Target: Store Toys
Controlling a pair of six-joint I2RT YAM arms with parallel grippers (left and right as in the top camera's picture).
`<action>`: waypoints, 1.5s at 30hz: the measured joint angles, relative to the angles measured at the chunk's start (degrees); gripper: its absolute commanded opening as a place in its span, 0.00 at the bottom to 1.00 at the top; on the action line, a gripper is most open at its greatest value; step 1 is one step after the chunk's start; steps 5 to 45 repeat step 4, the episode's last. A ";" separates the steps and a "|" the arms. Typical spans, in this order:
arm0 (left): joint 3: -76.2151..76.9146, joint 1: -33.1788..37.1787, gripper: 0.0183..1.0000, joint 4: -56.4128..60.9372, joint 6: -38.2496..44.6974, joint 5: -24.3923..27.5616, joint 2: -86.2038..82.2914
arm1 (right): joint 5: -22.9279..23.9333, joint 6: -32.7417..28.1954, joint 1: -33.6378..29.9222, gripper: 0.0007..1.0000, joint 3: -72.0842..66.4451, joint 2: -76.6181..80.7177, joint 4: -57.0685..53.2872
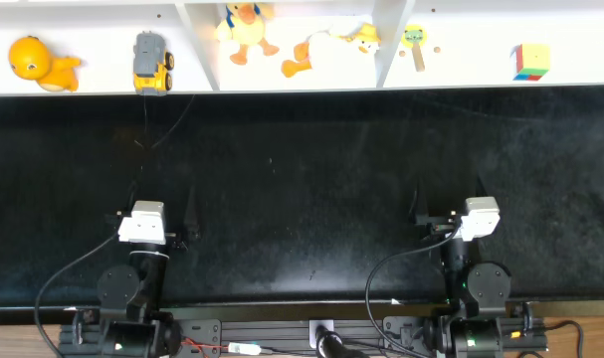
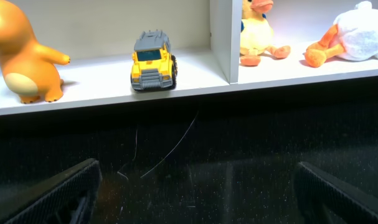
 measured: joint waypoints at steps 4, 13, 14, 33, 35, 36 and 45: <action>0.00 0.00 1.00 0.00 0.00 0.00 0.00 | 0.00 0.02 0.00 1.00 0.00 0.00 0.00; 0.00 0.00 1.00 0.00 0.00 0.00 0.00 | 0.00 0.02 0.00 1.00 0.00 0.00 0.00; 0.00 0.00 1.00 0.00 0.00 0.00 0.00 | 0.00 0.02 0.00 1.00 0.00 0.00 0.00; 0.00 0.00 1.00 0.00 0.00 0.00 0.00 | 0.00 0.02 0.00 1.00 0.00 0.00 0.00; 0.00 0.00 1.00 0.00 0.00 0.00 0.00 | 0.00 0.02 0.00 1.00 0.00 0.00 0.00; 0.00 0.00 1.00 0.00 0.00 0.00 0.00 | 0.00 0.02 0.00 1.00 0.00 0.00 0.00; 0.00 0.00 1.00 0.00 0.00 0.00 0.00 | 0.00 0.02 0.00 1.00 0.00 0.00 0.00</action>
